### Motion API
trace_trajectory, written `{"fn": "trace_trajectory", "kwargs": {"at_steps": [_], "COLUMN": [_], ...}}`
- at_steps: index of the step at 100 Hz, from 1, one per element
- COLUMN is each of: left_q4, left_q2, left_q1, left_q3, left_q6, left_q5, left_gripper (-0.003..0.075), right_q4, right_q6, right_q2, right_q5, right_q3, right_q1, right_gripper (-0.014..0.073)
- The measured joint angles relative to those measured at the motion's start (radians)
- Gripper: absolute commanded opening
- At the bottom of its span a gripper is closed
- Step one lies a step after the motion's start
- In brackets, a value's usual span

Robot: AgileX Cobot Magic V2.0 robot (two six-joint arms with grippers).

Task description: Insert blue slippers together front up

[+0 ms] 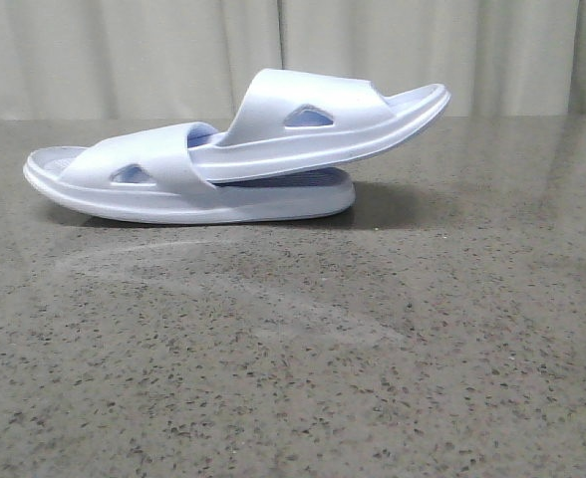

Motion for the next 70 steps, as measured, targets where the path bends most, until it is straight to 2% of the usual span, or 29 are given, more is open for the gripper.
{"fn": "trace_trajectory", "kwargs": {"at_steps": [30,45,70], "left_q4": [-0.078,-0.104,-0.126], "left_q2": [-0.23,-0.324,-0.34], "left_q1": [0.0,0.0,0.0], "left_q3": [0.242,0.304,0.313], "left_q6": [0.031,0.034,0.034], "left_q5": [-0.007,-0.009,-0.014], "left_gripper": [0.0015,0.0015,0.0015], "right_q4": [0.081,0.089,0.091], "right_q6": [-0.002,-0.002,-0.002], "right_q2": [-0.271,-0.296,-0.297], "right_q5": [-0.016,-0.018,-0.018], "right_q3": [0.204,0.247,0.257], "right_q1": [0.0,0.0,0.0], "right_gripper": [-0.0078,-0.0078,-0.0078]}}
